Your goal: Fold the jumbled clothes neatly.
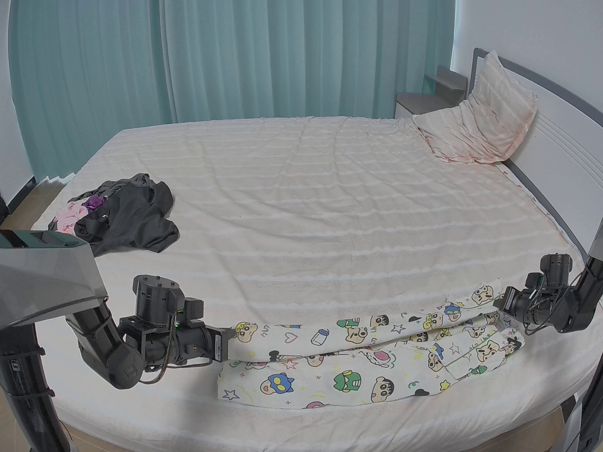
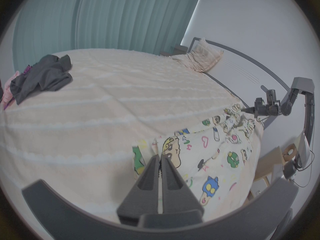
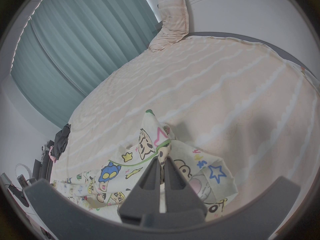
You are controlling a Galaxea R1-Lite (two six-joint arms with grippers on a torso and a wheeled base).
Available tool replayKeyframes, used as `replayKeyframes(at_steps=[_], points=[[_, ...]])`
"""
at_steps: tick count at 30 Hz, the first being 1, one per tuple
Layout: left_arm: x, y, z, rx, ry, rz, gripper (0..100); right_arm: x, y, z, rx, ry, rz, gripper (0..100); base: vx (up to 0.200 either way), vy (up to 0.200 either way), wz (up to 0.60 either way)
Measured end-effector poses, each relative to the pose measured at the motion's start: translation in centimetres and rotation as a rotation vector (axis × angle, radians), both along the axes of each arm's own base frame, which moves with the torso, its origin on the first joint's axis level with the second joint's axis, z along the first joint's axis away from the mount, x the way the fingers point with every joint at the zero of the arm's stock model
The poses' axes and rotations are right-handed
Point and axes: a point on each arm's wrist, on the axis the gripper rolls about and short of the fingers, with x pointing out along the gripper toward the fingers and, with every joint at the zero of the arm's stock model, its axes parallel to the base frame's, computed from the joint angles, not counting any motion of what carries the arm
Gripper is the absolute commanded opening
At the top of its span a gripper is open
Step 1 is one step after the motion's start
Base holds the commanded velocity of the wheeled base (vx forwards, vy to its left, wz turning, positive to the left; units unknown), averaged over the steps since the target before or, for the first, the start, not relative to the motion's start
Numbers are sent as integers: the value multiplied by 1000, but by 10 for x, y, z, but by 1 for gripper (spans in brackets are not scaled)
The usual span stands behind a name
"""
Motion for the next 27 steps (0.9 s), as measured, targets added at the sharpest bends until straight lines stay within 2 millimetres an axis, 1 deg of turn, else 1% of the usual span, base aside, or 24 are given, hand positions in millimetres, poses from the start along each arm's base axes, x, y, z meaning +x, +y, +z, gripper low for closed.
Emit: replayKeyframes(at_steps=[9,12,15,16,24,27], points=[[21,-5,17,-31,-88,76,0,-3,2,-1,22,9,2,0,0,0,0],[22,-6,19,-44,-87,82,0,-4,3,-2,25,16,4,0,0,0,0],[16,-5,15,-46,-58,70,0,-5,4,-3,26,22,6,0,0,0,0],[14,-4,14,-50,-46,63,0,-6,5,-3,27,24,7,100,0,0,0],[7,-1,11,-115,29,86,0,-11,8,-4,29,39,11,100,0,0,0],[2,1,8,-127,101,110,0,-16,8,3,20,27,3,100,0,0,0]])
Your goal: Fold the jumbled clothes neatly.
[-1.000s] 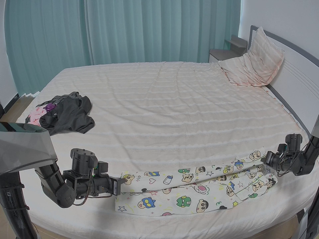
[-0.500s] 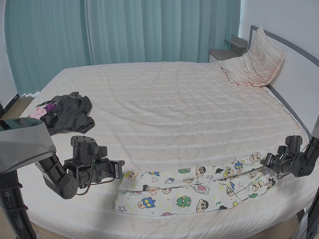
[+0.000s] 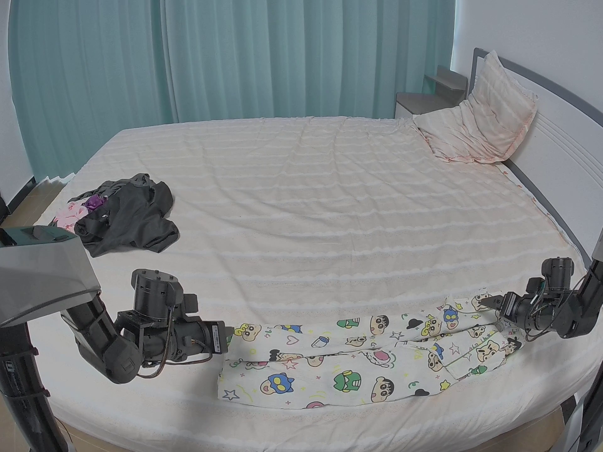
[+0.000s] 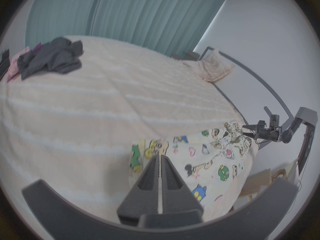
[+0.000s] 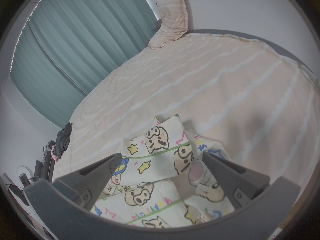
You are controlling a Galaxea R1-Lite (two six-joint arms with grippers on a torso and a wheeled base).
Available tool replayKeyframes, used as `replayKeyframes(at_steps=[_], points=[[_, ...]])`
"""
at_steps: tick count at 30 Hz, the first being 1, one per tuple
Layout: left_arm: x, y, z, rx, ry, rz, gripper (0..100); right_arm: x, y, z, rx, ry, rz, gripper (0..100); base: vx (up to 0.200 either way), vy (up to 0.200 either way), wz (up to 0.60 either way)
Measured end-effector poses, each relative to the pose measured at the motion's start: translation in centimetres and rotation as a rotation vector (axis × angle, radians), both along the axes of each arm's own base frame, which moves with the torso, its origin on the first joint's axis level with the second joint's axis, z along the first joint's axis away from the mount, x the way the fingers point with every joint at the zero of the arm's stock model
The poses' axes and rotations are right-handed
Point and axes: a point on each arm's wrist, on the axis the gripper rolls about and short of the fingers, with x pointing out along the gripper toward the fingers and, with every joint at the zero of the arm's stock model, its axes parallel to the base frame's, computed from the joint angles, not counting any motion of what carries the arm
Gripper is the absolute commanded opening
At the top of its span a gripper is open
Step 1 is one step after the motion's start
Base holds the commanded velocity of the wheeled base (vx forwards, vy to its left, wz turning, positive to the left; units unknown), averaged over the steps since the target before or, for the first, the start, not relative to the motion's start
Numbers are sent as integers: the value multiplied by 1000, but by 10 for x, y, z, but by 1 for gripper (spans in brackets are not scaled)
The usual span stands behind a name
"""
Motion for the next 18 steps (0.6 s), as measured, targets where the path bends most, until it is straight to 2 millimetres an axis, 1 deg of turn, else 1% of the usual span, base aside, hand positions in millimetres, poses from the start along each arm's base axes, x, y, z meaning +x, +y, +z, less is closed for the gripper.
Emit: replayKeyframes(at_steps=[3,6,9,14,18], points=[[-6,2,-4,-2,107,30,0,-8,1,11,-10,-20,-11,100,0,0,0],[-8,1,-3,-22,156,58,0,-17,2,19,-11,-32,-22,100,0,0,0],[-10,-2,0,-67,220,100,0,-30,7,28,27,-40,-49,100,0,0,0],[-11,-6,2,-95,264,121,0,-53,27,38,111,-32,-55,100,0,0,0],[-13,-7,2,-101,280,125,0,-67,41,40,132,-16,-19,100,0,0,0]])
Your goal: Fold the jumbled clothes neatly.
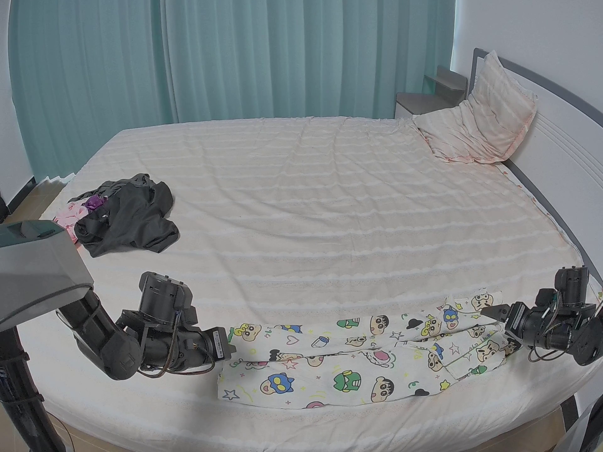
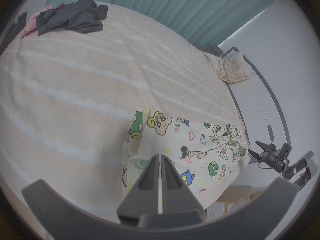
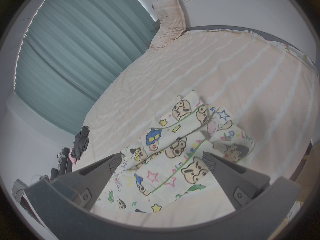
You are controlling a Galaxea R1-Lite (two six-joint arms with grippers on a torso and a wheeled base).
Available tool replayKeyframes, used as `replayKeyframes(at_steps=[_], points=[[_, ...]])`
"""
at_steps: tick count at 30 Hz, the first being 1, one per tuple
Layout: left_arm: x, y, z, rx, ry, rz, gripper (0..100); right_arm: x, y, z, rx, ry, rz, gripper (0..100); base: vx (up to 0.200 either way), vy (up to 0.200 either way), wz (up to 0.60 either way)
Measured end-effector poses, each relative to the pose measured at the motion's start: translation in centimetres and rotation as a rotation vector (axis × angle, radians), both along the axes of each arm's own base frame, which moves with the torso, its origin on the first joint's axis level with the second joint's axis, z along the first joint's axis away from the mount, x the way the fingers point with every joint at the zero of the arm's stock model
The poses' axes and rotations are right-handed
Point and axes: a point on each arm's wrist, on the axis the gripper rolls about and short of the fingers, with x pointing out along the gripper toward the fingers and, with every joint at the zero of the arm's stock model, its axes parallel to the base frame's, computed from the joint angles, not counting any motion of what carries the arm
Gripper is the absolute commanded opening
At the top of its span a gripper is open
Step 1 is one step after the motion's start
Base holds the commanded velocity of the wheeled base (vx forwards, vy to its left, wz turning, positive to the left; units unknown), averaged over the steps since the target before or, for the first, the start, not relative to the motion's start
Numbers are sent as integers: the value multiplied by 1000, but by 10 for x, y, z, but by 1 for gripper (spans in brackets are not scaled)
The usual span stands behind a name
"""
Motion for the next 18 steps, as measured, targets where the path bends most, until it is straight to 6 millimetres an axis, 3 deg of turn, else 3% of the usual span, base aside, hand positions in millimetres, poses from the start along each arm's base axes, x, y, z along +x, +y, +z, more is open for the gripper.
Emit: replayKeyframes(at_steps=[1,18], points=[[-1,0,-1,1,6,0,100,-2,2,0,2,2,9,100,0,0,0],[0,-1,-13,16,-3,1,100,-13,14,2,2,3,58,100,0,0,0]])
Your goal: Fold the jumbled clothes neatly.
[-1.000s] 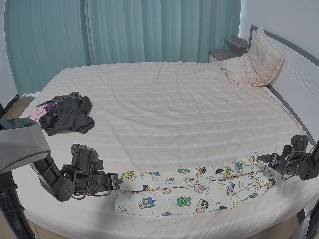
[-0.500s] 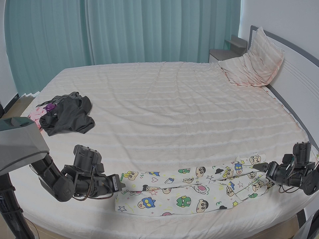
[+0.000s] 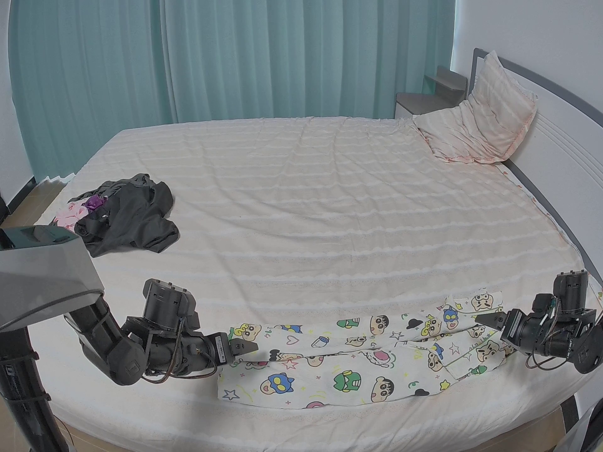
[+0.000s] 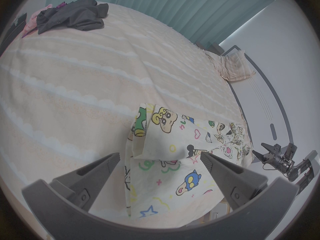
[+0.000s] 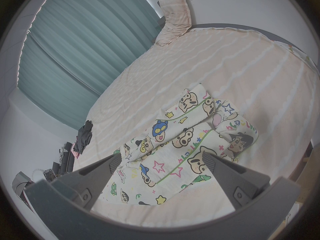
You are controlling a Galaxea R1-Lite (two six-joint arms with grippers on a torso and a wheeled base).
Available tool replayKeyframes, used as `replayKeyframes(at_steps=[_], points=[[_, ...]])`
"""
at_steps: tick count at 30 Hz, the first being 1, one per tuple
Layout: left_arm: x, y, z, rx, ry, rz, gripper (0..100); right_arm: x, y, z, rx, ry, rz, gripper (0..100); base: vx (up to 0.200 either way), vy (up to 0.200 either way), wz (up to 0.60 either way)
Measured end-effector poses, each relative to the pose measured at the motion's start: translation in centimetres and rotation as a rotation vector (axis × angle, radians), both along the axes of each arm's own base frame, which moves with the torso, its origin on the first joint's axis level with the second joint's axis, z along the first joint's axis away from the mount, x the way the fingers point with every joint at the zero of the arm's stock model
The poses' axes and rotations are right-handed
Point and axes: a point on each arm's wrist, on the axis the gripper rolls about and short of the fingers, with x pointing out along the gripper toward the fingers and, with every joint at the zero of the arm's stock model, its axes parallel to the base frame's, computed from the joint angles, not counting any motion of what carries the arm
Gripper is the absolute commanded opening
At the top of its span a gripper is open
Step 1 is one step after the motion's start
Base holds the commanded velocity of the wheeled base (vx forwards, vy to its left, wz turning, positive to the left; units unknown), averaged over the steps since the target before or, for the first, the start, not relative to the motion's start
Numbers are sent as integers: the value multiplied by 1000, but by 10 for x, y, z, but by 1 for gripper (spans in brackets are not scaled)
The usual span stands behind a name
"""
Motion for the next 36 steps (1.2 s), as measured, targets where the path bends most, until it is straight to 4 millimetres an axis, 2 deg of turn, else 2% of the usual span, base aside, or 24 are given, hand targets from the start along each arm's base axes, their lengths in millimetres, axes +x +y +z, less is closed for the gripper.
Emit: replayKeyframes(at_steps=[8,18,33,34,36], points=[[3,1,-13,10,28,8,100,-2,1,2,-1,-9,5,100,0,0,0],[13,-5,-28,22,-16,24,100,-3,1,4,-1,-17,5,100,0,0,0],[14,-24,-40,39,-11,-24,100,-4,1,7,-1,-30,6,100,0,0,0],[14,-25,-40,40,-9,-26,0,-4,1,7,-1,-31,6,100,0,0,0],[14,-26,-40,41,-6,-28,0,-4,1,7,-1,-30,6,100,0,0,0]])
